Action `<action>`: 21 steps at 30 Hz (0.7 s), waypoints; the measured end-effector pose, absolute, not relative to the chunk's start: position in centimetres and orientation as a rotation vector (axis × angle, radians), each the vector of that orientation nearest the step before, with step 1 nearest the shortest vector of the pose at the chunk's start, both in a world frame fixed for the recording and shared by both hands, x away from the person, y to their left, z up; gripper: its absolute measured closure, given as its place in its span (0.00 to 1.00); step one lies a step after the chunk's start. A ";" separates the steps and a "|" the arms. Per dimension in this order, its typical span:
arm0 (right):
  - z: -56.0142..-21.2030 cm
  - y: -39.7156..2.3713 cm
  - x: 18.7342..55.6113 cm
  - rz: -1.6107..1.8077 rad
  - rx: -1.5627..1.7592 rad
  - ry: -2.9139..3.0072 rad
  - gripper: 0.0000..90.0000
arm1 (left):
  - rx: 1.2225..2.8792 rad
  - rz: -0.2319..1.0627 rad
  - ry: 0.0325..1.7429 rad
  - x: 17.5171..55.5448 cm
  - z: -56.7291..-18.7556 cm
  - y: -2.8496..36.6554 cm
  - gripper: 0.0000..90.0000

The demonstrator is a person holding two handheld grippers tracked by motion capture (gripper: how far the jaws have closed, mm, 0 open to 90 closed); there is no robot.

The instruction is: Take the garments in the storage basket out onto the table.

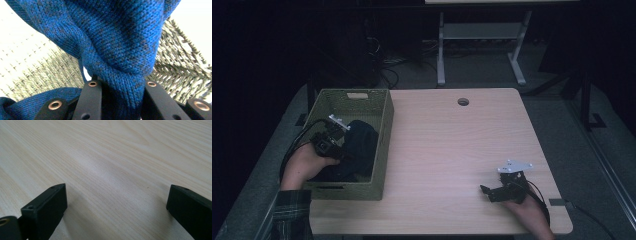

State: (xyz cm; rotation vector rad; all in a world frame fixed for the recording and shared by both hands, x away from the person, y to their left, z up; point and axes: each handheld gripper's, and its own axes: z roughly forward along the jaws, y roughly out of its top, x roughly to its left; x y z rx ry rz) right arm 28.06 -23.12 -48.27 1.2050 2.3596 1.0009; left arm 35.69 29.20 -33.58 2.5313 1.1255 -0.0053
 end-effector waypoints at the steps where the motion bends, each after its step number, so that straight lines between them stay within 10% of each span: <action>1: -48.3 -23.1 28.1 1.001 1.208 2.361 0.03 | 2.533 -0.001 1.123 35.7 -33.4 29.2 0.86; 21: -48.3 -23.1 28.1 1.001 1.205 2.359 0.03 | 2.492 0.076 1.138 35.7 -28.4 29.9 0.86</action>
